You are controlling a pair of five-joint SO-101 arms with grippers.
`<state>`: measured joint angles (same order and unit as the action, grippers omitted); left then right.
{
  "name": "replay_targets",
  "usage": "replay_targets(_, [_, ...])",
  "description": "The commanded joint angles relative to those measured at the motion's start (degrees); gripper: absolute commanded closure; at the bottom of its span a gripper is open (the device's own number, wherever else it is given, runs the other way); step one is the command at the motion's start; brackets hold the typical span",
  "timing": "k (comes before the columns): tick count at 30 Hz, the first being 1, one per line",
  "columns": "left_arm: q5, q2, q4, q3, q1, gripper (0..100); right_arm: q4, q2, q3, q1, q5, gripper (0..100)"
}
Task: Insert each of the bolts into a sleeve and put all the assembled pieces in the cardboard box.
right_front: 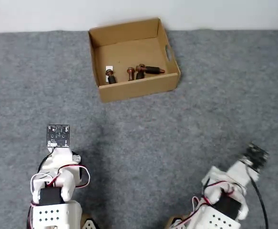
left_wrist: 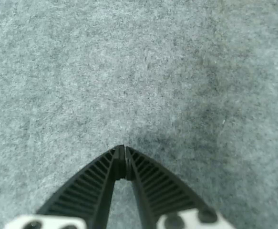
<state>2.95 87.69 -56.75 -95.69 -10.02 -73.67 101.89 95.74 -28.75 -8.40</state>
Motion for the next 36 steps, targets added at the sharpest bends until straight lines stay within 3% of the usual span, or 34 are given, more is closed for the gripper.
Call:
replay_targets(1, [0.6, 0.4, 1.8, 0.6, -0.4, 99, -0.4, 0.6, 0.8, -5.0, 0.3, 98.9])
replay_targets(29, [0.6, 0.4, 1.8, 0.6, -0.4, 99, 0.4, 0.6, 0.8, -4.4, 0.5, 98.7])
replay_targets(32, [0.6, 0.4, 1.8, 0.6, -0.4, 99, 7.0, 0.2, 0.8, 7.4, 2.1, 96.6])
replay_targets(36, [0.6, 0.4, 1.8, 0.6, -0.4, 99, 3.6, 0.2, 0.8, 21.8, 2.1, 96.2])
